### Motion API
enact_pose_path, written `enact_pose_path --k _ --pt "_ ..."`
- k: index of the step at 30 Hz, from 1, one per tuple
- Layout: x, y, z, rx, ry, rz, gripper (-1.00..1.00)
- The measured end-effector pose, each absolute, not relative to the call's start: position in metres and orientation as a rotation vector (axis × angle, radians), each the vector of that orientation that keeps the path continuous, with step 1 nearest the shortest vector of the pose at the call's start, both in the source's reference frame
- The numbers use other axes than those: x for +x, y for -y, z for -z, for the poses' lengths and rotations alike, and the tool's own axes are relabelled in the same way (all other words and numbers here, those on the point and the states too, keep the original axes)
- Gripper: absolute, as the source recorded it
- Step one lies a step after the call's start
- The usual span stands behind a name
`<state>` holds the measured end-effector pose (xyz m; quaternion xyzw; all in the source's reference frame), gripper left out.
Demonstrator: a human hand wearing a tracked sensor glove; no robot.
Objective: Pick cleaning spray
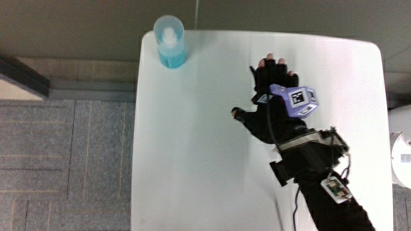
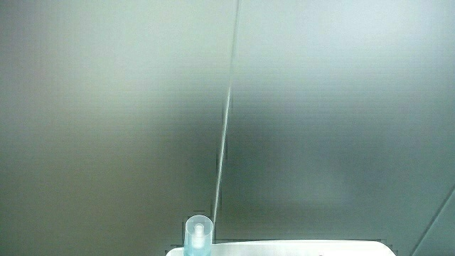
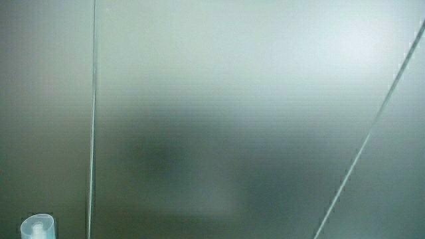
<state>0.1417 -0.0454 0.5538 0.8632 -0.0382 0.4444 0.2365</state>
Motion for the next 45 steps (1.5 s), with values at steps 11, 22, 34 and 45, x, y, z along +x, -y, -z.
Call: enact_pose_path --k 11,22,34,45 --pt "0.118 0.065 -0.536 2.350 0.139 -1.296 0.00" --pt "0.101 0.079 -0.533 2.334 0.169 -1.430 0.00" --pt "0.119 0.074 -0.581 1.730 0.084 -2.128 0.00" --pt "0.115 0.081 -0.575 1.787 0.155 -2.088 0.00"
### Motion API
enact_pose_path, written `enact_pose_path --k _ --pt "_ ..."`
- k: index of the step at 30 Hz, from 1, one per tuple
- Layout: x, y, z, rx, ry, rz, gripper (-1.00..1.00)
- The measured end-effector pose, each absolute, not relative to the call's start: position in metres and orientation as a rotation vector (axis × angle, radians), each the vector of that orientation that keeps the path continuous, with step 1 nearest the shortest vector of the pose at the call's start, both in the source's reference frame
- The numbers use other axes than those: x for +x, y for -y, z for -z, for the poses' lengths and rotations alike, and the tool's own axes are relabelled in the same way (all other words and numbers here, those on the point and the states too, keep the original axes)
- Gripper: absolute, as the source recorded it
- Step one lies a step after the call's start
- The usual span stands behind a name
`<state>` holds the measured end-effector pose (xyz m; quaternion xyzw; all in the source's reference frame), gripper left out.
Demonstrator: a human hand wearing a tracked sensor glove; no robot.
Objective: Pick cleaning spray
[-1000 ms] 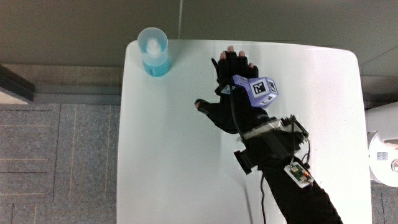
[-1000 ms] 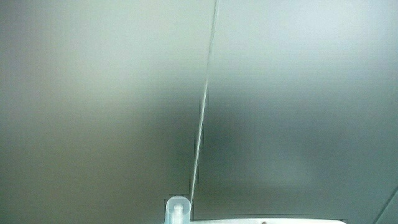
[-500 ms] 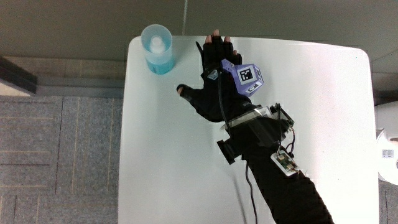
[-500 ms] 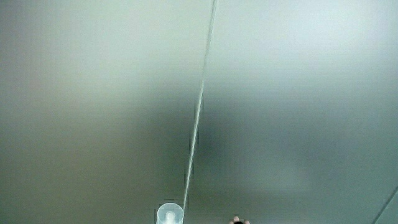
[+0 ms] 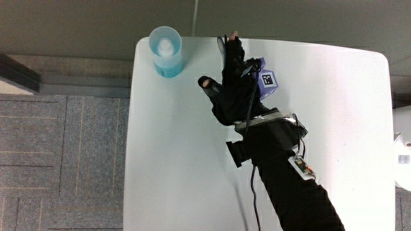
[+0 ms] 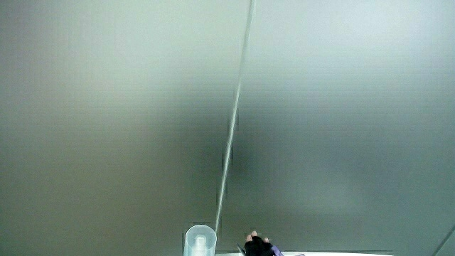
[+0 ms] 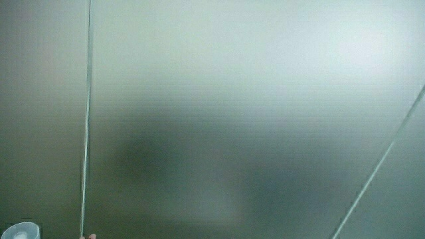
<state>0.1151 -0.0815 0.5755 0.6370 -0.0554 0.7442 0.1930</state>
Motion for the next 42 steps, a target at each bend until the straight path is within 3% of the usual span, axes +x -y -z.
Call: enact_pose_path --k 27,36,42 --pt "0.089 0.101 -0.543 1.833 0.317 -2.069 0.00" --pt "0.090 0.099 -0.529 1.926 0.351 -2.078 0.47" --pt "0.089 0.097 -0.525 1.923 0.334 -2.102 0.79"
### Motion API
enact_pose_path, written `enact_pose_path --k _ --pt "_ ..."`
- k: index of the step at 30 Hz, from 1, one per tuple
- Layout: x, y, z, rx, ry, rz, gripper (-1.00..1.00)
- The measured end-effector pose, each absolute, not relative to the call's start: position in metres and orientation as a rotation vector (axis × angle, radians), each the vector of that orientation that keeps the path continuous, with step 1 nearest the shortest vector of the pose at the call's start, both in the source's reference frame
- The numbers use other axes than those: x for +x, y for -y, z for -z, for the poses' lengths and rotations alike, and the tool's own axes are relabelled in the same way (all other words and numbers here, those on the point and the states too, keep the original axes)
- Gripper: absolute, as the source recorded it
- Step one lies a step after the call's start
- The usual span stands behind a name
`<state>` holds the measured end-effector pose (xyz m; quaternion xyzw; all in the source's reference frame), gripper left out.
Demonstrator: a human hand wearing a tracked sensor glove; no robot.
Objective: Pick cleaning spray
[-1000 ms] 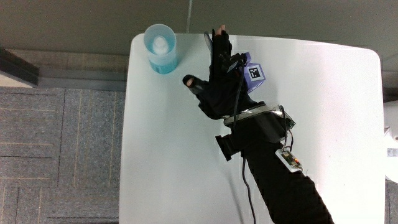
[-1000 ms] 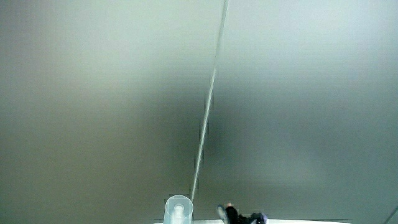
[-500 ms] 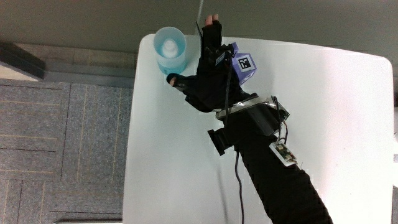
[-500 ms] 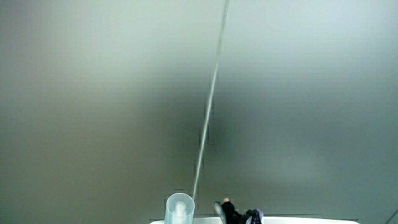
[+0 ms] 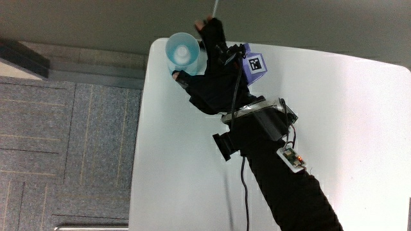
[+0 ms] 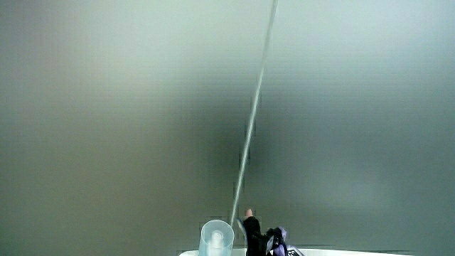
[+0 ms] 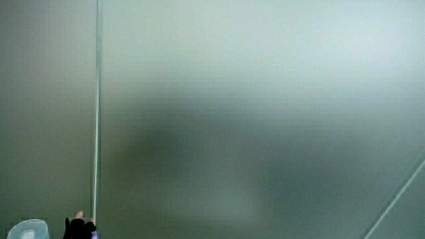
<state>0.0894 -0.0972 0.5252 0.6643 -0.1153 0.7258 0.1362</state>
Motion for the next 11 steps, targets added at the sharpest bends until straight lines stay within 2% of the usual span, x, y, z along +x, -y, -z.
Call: enact_pose_path --k 4,11 --pt "0.0892 0.0973 -0.5268 1.925 0.338 -2.108 1.00" --pt "0.0927 0.0986 -0.5243 1.910 0.320 -2.127 1.00"
